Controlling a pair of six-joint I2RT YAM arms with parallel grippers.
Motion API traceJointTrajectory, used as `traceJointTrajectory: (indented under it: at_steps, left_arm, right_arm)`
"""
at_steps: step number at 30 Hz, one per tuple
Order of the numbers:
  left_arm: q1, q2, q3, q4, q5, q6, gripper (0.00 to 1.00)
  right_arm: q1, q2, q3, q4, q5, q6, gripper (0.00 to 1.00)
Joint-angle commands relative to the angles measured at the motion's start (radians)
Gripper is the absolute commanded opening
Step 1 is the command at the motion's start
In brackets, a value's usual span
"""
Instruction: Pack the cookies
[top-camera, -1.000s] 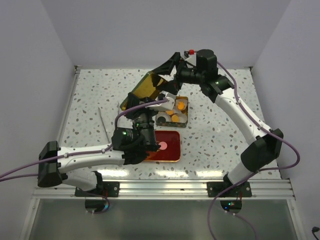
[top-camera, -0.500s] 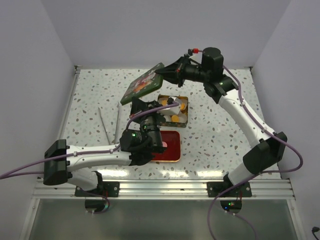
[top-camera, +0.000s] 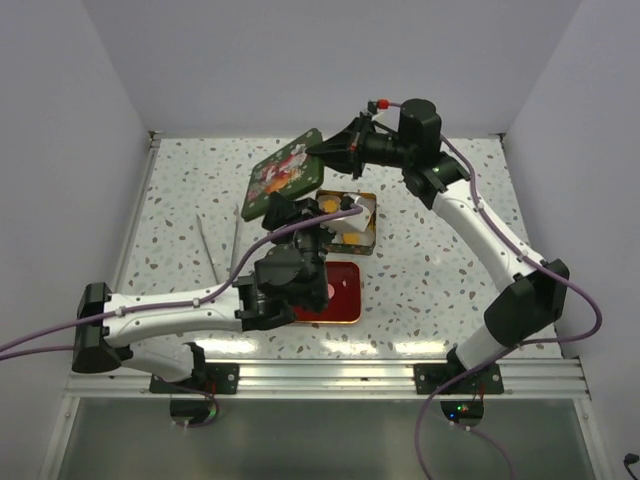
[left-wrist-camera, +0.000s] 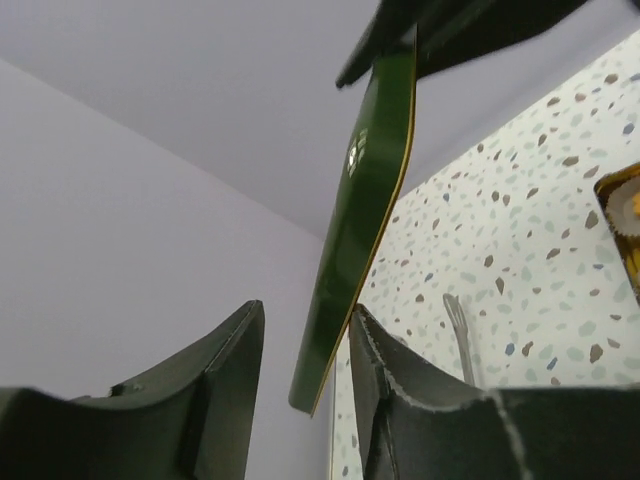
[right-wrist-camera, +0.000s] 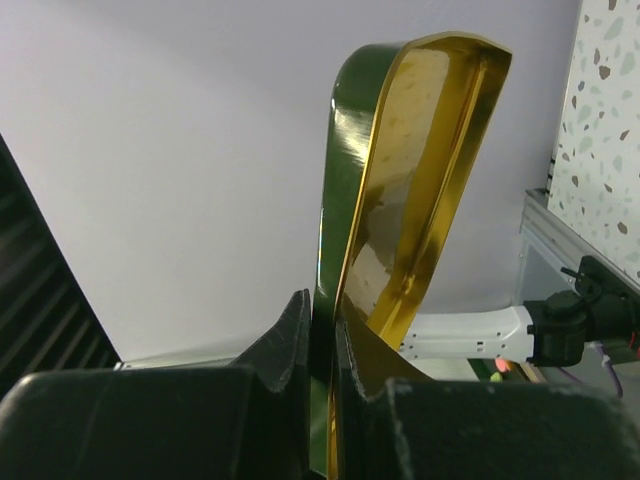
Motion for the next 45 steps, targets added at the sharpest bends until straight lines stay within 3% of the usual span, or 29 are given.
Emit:
traceJointTrajectory:
  at_steps: [1, 2, 6, 8, 11, 14, 18, 22, 24, 28, 35, 39, 45]
  left_arm:
    - [-0.024, -0.07, 0.221, -0.7, 0.184, -0.602, 0.45]
    - [-0.026, -0.064, 0.244, -0.888, 0.196, -0.669, 0.47]
    - [-0.032, -0.032, 0.332, -1.191, 0.273, -0.956, 0.54]
    - [-0.032, -0.021, 0.414, -1.349, 0.386, -1.058, 0.62]
    - [-0.021, -0.009, 0.505, -1.461, 0.555, -1.187, 0.75]
    - [0.037, 0.025, 0.573, -1.532, 0.714, -1.293, 0.77]
    - [0.274, -0.012, 0.559, -1.471, 1.086, -1.4, 0.8]
    - [0.483, 0.02, 0.534, -1.45, 1.32, -1.469, 0.81]
    - [0.633, 0.043, 0.479, -1.401, 1.525, -1.533, 0.81]
    - [0.845, 0.06, 0.353, -1.212, 1.797, -1.679, 0.8]
    - [0.956, 0.173, 0.246, -1.071, 1.925, -1.82, 0.78]
    - [0.983, 0.229, 0.202, -1.034, 1.95, -1.859, 0.75]
    - [0.996, 0.293, 0.166, -0.999, 1.951, -1.886, 0.73]
  right_arm:
    - [-0.014, 0.048, 0.017, -0.004, -0.017, -0.118, 0.0]
    - [-0.024, 0.052, 0.022, 0.009, -0.014, -0.116, 0.0]
    - [-0.086, 0.065, 0.029, 0.037, -0.006, -0.11, 0.0]
    - [-0.135, 0.065, 0.029, 0.027, -0.017, -0.128, 0.0]
    - [-0.208, 0.048, 0.012, -0.027, -0.033, -0.197, 0.0]
    - [-0.274, 0.013, -0.04, -0.082, -0.044, -0.288, 0.0]
    - [-0.328, -0.046, -0.17, -0.098, -0.041, -0.36, 0.0]
    - [-0.342, -0.101, -0.274, -0.052, -0.056, -0.415, 0.0]
    - [-0.345, -0.112, -0.305, -0.026, -0.084, -0.435, 0.0]
    - [-0.353, -0.097, -0.314, -0.024, -0.118, -0.536, 0.0]
    - [-0.357, -0.006, -0.359, 0.137, -0.188, -0.553, 0.0]
    - [-0.371, 0.034, -0.318, 0.047, -0.205, -0.68, 0.0]
    - [-0.385, 0.074, -0.343, 0.013, -0.208, -0.733, 0.0]
